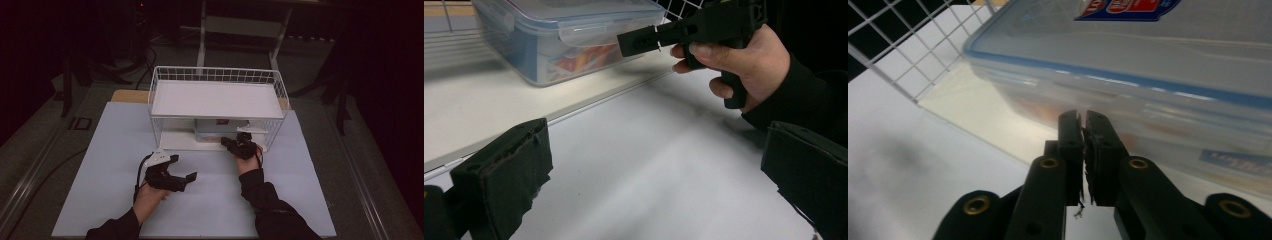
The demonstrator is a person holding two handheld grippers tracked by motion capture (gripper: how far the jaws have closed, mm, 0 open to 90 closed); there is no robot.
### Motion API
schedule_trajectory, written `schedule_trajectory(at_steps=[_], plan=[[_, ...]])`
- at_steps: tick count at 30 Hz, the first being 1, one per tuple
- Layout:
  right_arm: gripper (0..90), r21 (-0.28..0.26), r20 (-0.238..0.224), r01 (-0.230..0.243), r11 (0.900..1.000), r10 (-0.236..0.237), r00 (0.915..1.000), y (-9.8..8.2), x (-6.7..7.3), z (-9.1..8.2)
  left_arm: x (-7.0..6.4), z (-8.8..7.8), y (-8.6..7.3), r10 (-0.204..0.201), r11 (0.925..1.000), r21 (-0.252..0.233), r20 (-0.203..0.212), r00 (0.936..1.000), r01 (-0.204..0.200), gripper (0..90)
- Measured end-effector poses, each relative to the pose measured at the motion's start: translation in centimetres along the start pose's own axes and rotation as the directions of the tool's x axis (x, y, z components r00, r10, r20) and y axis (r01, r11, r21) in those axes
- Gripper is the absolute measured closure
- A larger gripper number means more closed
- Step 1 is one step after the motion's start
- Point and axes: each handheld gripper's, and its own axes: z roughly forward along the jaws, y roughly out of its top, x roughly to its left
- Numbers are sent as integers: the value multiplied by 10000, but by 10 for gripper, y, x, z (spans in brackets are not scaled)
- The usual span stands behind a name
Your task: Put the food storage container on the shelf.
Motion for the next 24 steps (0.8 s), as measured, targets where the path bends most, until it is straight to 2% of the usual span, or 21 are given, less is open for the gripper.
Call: schedule_trajectory(at_steps=[3, 6, 10, 12, 14, 18, 20, 24], plan=[[758, -92, -251, 280, 9996, -282, 9993, -2, 6, -8, -2, -2, 2, 149, 9999, -82, 43, 9999, -149, 1], [611, -204, -577, 321, 9993, -332, 9978, -4, 10, -17, -3, -5, 5, 295, 9995, -117, 33, 9996, -294, 1], [341, -393, -1204, 239, 9989, -285, 9923, -9, 14, -29, -3, -5, 5, 305, 9994, -151, 4, 9995, -305, 1], [186, -322, -1420, 510, 9982, -550, 9883, -13, 17, -34, -4, -4, 4, 350, 9993, -99, 96, 9993, -349, 1], [179, -435, -1570, 561, 9975, -623, 9856, -17, 19, -41, -5, -4, 4, 419, 9991, -83, 120, 9991, -418, 1], [143, -497, -1388, 1004, 9937, -1065, 9846, -25, 24, -58, -5, -4, 5, 414, 9991, -57, 341, 9986, -412, 1], [143, -582, -1388, 1029, 9930, -1101, 9842, -27, 25, -65, -5, -7, 6, 461, 9989, -84, 525, 9976, -458, 1], [146, -795, -1292, 1299, 9883, -1394, 9818, -31, 27, -81, -9, -13, 10, 723, 9974, -107, 662, 9952, -718, 1]])
